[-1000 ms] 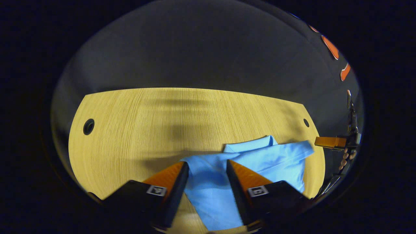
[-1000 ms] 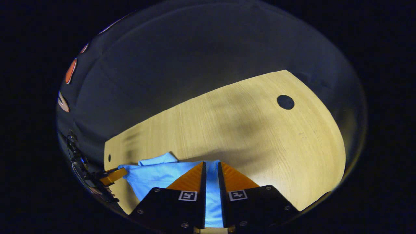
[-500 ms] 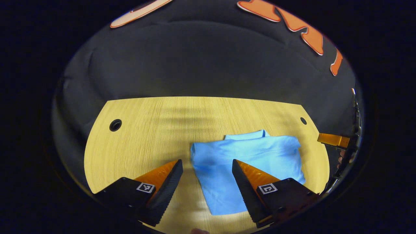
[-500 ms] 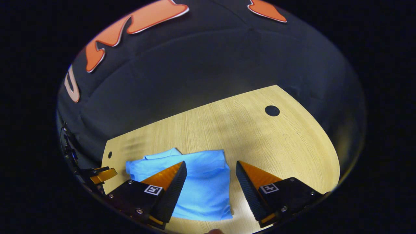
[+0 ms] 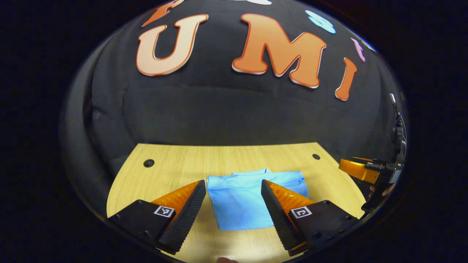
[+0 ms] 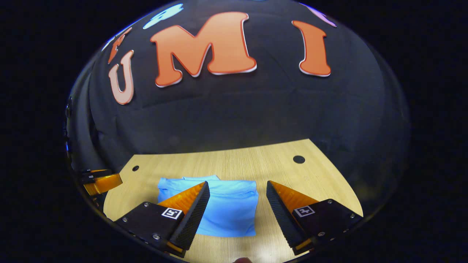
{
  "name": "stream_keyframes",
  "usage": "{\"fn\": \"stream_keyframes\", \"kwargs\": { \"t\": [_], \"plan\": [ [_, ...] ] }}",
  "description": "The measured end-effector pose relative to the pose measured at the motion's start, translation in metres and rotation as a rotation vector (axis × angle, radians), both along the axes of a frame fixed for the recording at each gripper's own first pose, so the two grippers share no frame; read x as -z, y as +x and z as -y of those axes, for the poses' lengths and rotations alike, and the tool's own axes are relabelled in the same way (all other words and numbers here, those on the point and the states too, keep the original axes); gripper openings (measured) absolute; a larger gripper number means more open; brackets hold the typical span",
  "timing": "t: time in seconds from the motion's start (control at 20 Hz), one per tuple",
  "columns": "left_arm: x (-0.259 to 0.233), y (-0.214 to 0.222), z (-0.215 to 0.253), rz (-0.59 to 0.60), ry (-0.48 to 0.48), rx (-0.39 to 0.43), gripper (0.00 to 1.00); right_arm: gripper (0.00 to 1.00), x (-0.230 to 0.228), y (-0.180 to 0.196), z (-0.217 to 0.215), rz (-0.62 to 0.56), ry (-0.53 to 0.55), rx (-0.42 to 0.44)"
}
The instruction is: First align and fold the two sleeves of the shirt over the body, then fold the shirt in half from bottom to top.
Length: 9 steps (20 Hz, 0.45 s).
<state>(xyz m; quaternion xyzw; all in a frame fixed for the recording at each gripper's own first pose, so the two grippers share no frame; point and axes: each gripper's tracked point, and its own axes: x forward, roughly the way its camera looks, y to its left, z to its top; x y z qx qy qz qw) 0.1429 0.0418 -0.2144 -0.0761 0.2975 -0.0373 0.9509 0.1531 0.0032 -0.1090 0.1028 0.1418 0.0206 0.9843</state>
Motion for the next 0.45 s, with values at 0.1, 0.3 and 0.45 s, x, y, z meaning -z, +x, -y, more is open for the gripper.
{"fn": "stream_keyframes", "kwargs": {
  "t": [0.1,0.3,0.45],
  "plan": [
    [-0.024,-0.019,-0.002,0.078,0.007,-0.012,0.99,0.95,-0.02,-0.019,0.009,0.073,-0.004,0.018],
    [-0.073,-0.05,0.003,0.21,0.054,-0.051,0.99,0.95,-0.057,-0.067,0.022,0.196,-0.023,0.04],
    [-0.115,-0.079,0.008,0.329,0.068,-0.068,0.99,0.95,-0.075,-0.099,0.028,0.27,-0.053,0.021]
  ]
}}
